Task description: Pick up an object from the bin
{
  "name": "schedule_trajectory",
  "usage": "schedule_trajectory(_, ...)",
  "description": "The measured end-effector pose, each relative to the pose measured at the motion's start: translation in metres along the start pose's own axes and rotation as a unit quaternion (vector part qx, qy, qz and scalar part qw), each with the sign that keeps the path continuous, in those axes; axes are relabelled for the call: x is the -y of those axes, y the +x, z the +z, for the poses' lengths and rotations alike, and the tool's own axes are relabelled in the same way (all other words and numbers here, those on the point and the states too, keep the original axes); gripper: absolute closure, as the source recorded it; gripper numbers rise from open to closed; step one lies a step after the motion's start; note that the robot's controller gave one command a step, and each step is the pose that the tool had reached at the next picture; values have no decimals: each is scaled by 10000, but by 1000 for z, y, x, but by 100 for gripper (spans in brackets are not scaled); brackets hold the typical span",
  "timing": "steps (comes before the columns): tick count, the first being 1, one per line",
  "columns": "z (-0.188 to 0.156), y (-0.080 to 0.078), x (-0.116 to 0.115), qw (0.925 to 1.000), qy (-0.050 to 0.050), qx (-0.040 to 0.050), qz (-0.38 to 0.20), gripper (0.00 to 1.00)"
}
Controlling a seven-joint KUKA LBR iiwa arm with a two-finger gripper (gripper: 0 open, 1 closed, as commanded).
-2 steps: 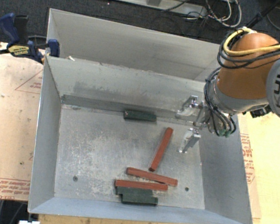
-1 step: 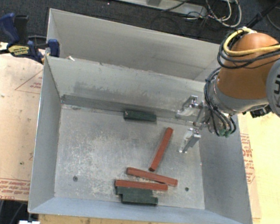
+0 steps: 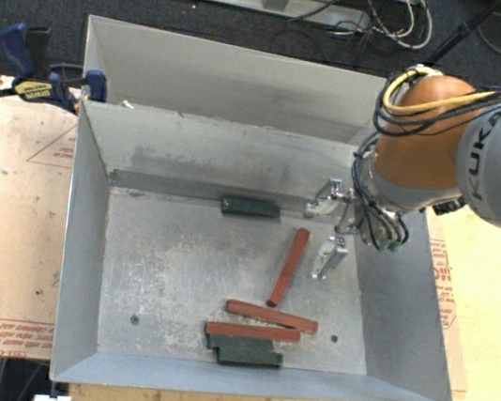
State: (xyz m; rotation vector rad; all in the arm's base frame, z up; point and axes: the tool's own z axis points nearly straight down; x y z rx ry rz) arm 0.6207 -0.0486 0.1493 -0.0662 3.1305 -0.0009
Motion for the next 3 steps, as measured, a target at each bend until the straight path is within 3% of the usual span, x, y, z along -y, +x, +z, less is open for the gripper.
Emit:
schedule_trajectory(1, 68, -13, -13, 9925, -10, 11, -1221, 100)
schedule_trajectory(2, 68, -13, -13, 9925, -10, 11, -1219, 100)
schedule_trajectory(3, -77, 3, -4, 9883, -10, -23, -1526, 100)
